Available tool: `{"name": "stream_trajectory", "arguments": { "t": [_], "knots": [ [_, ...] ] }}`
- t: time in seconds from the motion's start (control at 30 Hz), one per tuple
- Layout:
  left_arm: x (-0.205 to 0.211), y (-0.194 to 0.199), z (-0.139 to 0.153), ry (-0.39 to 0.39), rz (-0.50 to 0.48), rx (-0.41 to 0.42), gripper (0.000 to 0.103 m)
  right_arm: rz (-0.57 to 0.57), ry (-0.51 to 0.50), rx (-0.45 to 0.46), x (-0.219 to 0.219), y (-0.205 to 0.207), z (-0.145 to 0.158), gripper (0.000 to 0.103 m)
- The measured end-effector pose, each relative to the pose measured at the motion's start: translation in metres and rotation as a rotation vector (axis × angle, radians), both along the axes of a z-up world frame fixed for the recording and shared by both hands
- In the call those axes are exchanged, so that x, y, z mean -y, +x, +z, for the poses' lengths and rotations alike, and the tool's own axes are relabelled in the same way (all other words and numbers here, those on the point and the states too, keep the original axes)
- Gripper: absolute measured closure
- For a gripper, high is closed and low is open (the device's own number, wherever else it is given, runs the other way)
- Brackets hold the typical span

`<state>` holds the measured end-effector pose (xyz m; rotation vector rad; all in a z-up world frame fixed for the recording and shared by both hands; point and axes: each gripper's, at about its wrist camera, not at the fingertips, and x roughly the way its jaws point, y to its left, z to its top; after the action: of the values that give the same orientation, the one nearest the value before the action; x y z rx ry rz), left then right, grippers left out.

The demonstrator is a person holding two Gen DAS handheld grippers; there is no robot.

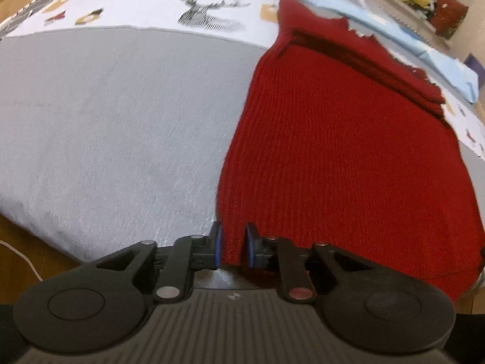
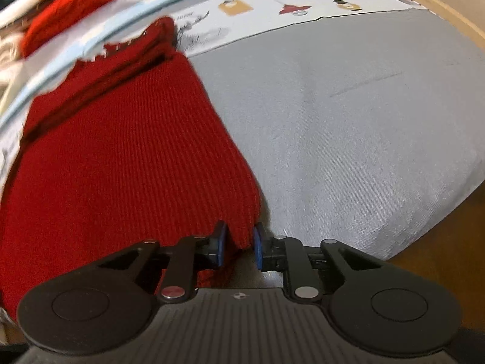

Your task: Fold small clothes

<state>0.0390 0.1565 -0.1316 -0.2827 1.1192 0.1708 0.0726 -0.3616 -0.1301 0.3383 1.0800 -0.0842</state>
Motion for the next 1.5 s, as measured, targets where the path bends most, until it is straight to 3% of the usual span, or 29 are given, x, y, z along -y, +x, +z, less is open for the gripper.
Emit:
{"name": "stream_trajectory", "arguments": {
  "t": [0.2,0.47,0.73,1.0,1.23,1.27,1.3,1.43,1.5],
  "knots": [
    [0.002,0.000,-0.001,0.020,-0.017,-0.002,0.085,0.013,-0.020,-0.062,-0.006,0.003,-0.011,0.075],
    [0.010,-0.008,0.020,0.038,-0.068,0.092,0.090,-0.005,-0.001,0.014,-0.003,-0.003,0.001,0.085],
    [0.013,-0.013,0.099,-0.025,-0.161,0.278,0.091,-0.001,0.122,0.269,-0.004,-0.016,0.071,0.086],
    [-0.004,-0.050,0.178,-0.105,-0.226,0.408,0.093,-0.001,0.249,0.421,0.018,-0.046,0.141,0.089],
    [-0.029,-0.109,0.231,-0.211,-0.247,0.396,0.093,-0.005,0.286,0.545,0.050,-0.107,0.191,0.091],
    [-0.032,-0.112,0.236,-0.213,-0.249,0.391,0.093,-0.004,0.289,0.557,0.054,-0.118,0.197,0.099],
    [-0.034,-0.112,0.238,-0.215,-0.247,0.384,0.093,-0.011,0.287,0.572,0.058,-0.128,0.202,0.099],
    [-0.036,-0.080,0.226,-0.215,-0.259,0.358,0.093,-0.057,0.335,0.520,0.074,-0.127,0.199,0.099],
    [-0.037,-0.042,0.208,-0.196,-0.254,0.323,0.093,-0.057,0.295,0.497,0.070,-0.104,0.187,0.099]
  ]
}}
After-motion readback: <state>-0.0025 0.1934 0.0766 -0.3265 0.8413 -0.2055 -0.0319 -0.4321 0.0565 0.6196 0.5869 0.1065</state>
